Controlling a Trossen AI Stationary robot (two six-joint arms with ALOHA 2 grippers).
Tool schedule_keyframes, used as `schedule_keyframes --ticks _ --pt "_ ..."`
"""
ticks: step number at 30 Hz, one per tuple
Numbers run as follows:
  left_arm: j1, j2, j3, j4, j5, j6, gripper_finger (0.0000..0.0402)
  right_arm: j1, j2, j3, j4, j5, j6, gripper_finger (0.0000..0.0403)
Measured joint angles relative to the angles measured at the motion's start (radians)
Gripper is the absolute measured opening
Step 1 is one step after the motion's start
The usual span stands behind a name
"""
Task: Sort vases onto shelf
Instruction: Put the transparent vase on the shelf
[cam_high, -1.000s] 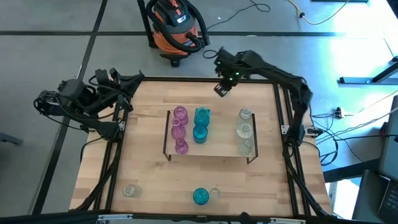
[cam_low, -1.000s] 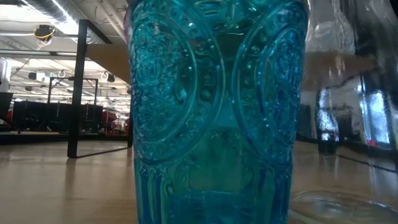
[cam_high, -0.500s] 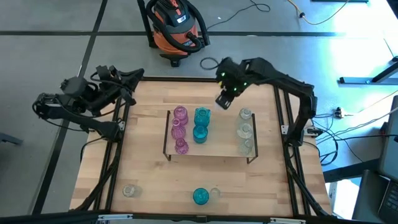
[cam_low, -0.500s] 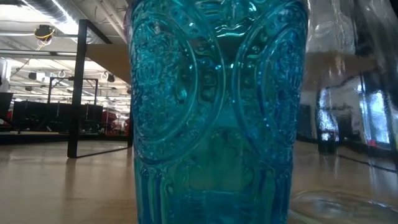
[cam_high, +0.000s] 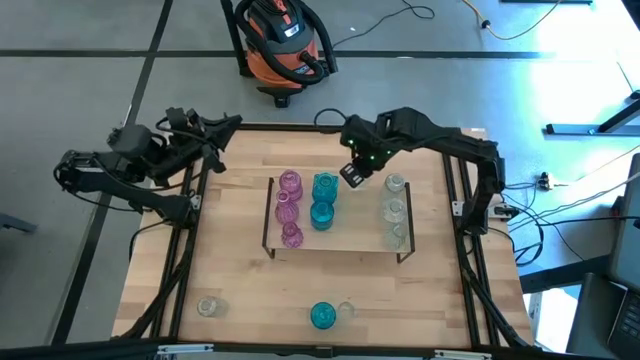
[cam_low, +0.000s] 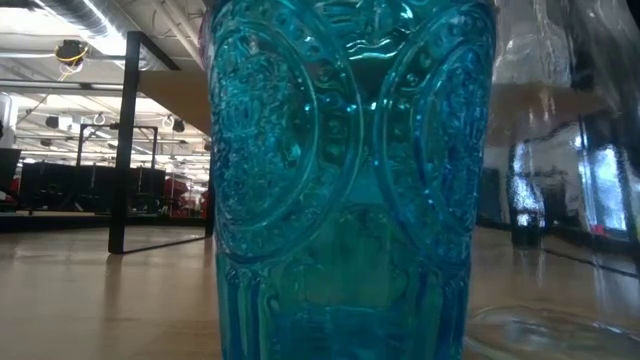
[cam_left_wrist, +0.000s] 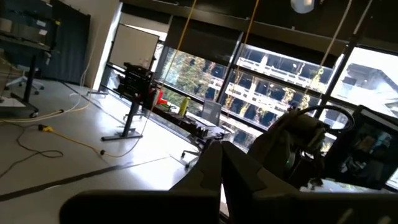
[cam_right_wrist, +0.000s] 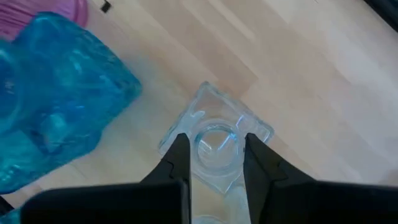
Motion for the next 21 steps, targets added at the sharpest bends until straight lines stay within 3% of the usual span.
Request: schedule_keyframes --ticks 8,17,21 --pt "0.000 0.006 0.000 0.002 0.023 -0.002 0.0000 0.075 0.000 0.000 0.001 0.024 0.117 0.0058" --pt "0.000 0.004 0.000 -0.008 0.023 -0.002 0.0000 0.081 0.000 0.000 -0.021 0.048 0.212 0.0058" --pt "0.000 0.005 0.000 -0.016 0.069 -0.002 0.0000 0.089 0.000 0.000 -0.025 0.047 0.241 0.0058"
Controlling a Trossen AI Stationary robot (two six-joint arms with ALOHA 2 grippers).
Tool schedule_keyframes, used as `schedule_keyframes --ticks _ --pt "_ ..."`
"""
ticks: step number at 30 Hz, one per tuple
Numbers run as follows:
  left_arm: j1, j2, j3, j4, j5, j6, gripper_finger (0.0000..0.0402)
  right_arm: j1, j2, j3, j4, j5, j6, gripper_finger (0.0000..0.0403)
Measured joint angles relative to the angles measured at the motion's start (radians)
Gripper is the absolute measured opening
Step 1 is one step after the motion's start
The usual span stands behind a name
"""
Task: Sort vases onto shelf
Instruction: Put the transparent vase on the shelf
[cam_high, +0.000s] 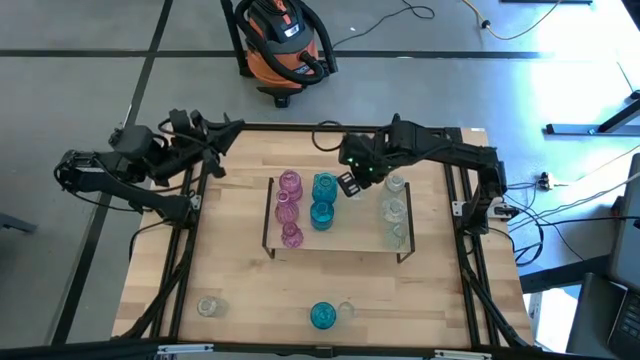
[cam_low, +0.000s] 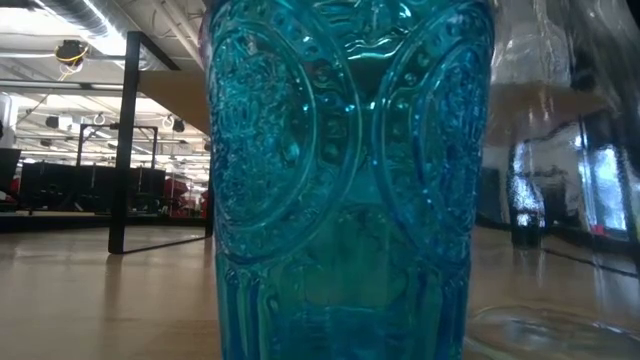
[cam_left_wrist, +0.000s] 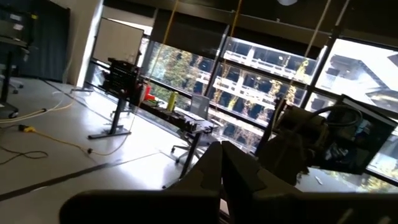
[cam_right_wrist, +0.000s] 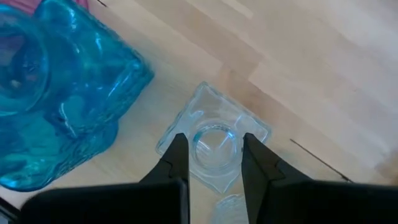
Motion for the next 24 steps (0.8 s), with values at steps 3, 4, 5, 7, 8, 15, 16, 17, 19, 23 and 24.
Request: schedule_keyframes --ticks 3,4,5,7,8,15,16,17,19,23,24 --pt "0.000 0.000 0.000 0.000 0.014 0.000 0.0000 0.007 0.000 0.000 0.000 0.001 0.016 0.0058" --pt "0.000 0.000 0.000 0.000 0.016 0.001 0.0000 0.007 0.000 0.000 0.000 0.003 0.018 0.0058" --pt "0.000 0.000 0.000 0.000 0.020 0.002 0.0000 0.007 0.000 0.000 0.000 0.004 0.020 0.0058" --pt "0.000 0.000 0.000 0.000 0.021 0.003 0.0000 0.006 0.000 0.000 0.000 0.009 0.022 0.0058" --pt "0.000 0.000 0.000 0.000 0.021 0.003 0.0000 0.006 0.000 0.000 0.000 0.010 0.022 0.0058" --pt "0.000 0.000 0.000 -0.001 0.022 0.003 0.0000 0.010 0.027 0.000 0.005 -0.010 0.024 0.0093" --pt "0.000 0.000 0.000 -0.001 0.025 0.003 0.0000 0.012 0.029 0.000 0.003 -0.012 0.024 0.0098" --pt "0.000 0.000 0.000 0.000 0.029 0.003 0.0000 0.012 0.033 0.000 0.003 -0.011 0.024 0.0101" --pt "0.000 0.000 0.000 -0.001 0.033 0.003 0.0000 0.012 0.039 0.000 -0.002 -0.011 0.021 0.0103" --pt "0.000 0.000 0.000 0.000 0.033 0.002 0.0000 0.013 0.042 0.000 -0.019 -0.010 0.017 0.0100" --pt "0.000 0.000 0.000 -0.001 0.033 0.002 0.0000 0.013 0.042 0.000 -0.018 -0.010 0.017 0.0100"
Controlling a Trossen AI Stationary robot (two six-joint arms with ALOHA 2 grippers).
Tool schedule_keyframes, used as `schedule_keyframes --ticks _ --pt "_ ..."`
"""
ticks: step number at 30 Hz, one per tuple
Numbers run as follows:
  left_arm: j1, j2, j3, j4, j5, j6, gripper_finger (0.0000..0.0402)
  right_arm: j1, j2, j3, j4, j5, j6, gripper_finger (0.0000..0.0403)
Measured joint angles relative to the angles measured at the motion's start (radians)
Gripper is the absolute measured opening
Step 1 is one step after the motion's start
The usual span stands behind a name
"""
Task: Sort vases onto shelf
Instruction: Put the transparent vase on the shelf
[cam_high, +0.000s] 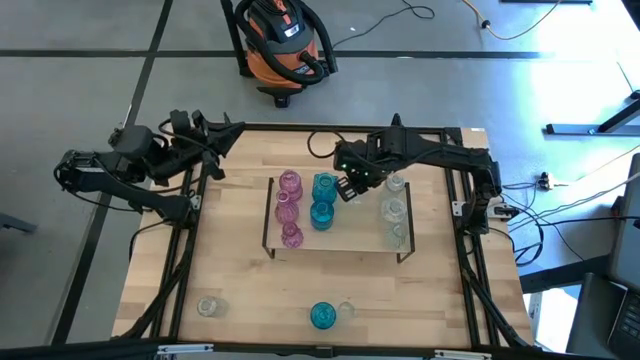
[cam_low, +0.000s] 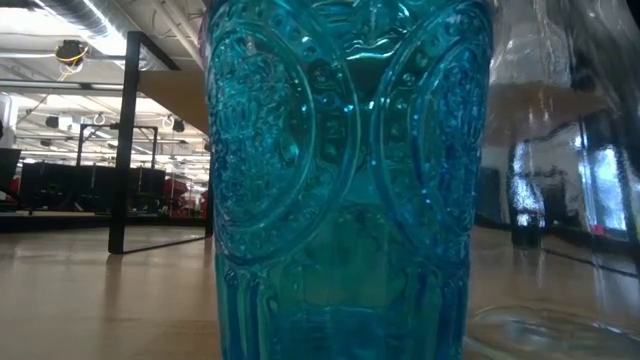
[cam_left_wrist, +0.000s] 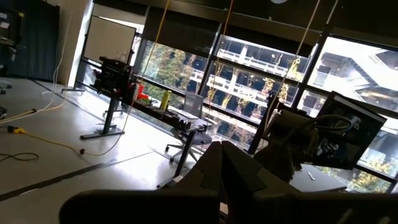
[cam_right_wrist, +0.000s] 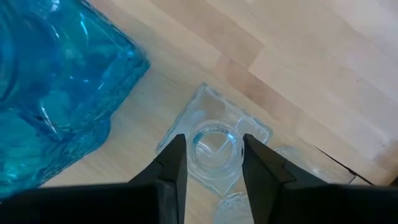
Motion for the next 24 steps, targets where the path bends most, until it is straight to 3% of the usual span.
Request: schedule_keyframes --ticks 24 --pt "0.000 0.000 0.000 0.000 0.000 0.001 0.0000 -0.002 0.000 0.000 0.002 -0.047 -0.030 0.0155"
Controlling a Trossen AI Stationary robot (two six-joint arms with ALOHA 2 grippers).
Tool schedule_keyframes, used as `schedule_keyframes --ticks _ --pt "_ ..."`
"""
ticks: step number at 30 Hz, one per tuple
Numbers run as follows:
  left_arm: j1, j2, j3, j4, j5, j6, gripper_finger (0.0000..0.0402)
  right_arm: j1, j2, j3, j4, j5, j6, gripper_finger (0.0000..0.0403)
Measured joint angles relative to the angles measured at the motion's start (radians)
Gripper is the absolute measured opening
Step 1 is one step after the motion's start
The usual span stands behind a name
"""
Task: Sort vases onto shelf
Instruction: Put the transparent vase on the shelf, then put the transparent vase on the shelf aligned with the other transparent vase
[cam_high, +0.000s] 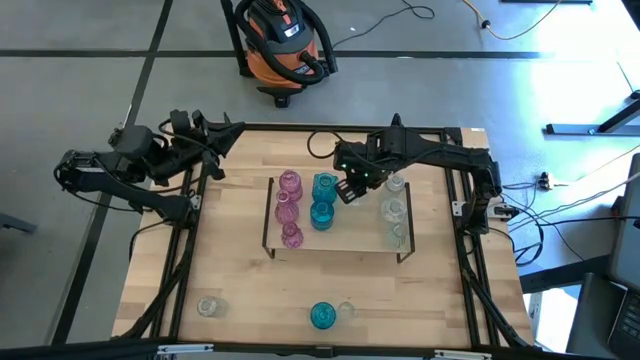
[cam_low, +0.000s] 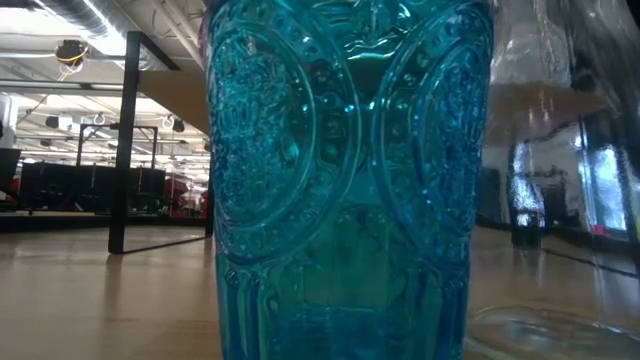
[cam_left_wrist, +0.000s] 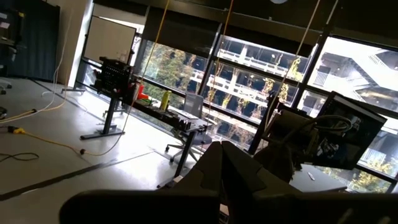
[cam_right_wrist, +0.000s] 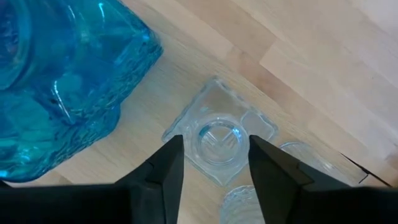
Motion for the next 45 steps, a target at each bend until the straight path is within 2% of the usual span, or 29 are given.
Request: schedule_keyframes --ticks 23,28,34,37,39,43,45 --pt "0.000 0.000 0.002 -0.007 -0.001 0.001 0.0000 -0.032 -0.027 0.000 -0.002 -0.019 -0.052 0.0157" --pt "0.000 0.000 0.002 -0.028 0.031 0.001 0.0000 -0.051 -0.077 0.000 0.026 0.057 -0.078 0.0157" --pt "0.000 0.000 0.002 -0.088 0.079 -0.062 0.0000 -0.062 -0.159 0.000 0.171 0.154 -0.143 0.0157" --pt "-0.008 -0.001 0.002 -0.155 0.189 -0.126 0.0000 -0.061 -0.200 0.000 0.264 0.157 -0.250 0.0157" --pt "-0.015 -0.011 0.002 -0.276 0.341 -0.180 0.0000 -0.060 -0.230 0.000 0.320 0.150 -0.322 0.0157" --pt "-0.068 -0.008 0.002 -0.505 0.690 -0.468 0.0000 -0.060 -0.287 0.000 0.380 0.156 -0.407 0.0157" --pt "-0.152 0.023 0.002 -0.540 0.781 -0.569 0.0000 -0.060 -0.312 0.000 0.389 0.179 -0.438 0.0157"
